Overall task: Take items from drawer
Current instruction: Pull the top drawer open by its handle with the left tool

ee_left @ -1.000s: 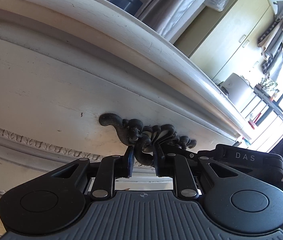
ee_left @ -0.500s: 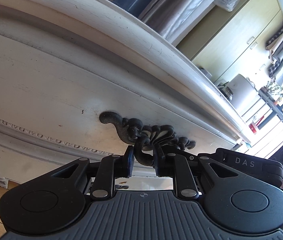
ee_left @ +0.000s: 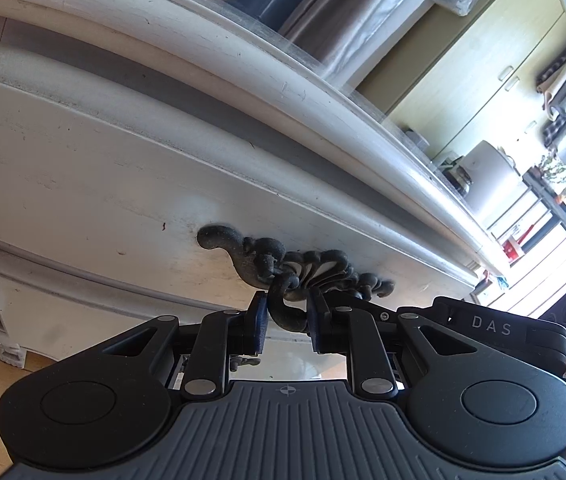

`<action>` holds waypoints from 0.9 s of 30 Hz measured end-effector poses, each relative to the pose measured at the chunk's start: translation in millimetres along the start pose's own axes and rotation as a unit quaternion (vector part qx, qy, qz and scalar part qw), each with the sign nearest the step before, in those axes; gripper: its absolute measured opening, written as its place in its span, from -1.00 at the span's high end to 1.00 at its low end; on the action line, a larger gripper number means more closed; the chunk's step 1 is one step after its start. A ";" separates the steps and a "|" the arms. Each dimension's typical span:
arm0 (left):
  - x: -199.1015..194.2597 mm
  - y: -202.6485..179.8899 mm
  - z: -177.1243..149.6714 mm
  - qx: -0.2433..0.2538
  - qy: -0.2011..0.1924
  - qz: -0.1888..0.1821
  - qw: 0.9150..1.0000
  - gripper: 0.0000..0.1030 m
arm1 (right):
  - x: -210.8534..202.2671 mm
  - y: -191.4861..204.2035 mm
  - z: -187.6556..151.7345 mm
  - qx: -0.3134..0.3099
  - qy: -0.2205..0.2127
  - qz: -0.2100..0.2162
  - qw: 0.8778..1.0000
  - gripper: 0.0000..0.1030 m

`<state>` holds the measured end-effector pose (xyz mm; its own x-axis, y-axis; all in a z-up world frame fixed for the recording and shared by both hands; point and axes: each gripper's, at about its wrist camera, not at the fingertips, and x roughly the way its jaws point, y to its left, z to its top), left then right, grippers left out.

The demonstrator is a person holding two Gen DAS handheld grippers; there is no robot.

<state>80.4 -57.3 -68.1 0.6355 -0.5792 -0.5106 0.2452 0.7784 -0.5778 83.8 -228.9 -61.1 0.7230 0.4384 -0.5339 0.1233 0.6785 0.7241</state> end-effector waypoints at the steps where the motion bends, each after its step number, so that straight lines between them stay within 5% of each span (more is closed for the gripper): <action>1: -0.4 -0.8 -0.4 0.001 0.000 0.002 1.000 0.58 | -0.3 0.1 -0.8 0.000 0.000 0.000 1.000 0.48; 27: -3.3 -14.7 -3.9 0.021 0.003 0.015 1.000 0.57 | -10.5 1.3 -14.6 -0.001 0.008 -0.003 1.000 0.47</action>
<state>71.8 -67.8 -60.5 0.6382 -0.5575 -0.5310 0.2572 0.8044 -0.5355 66.5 -224.1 -60.9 0.7108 0.4448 -0.5449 0.1251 0.6824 0.7202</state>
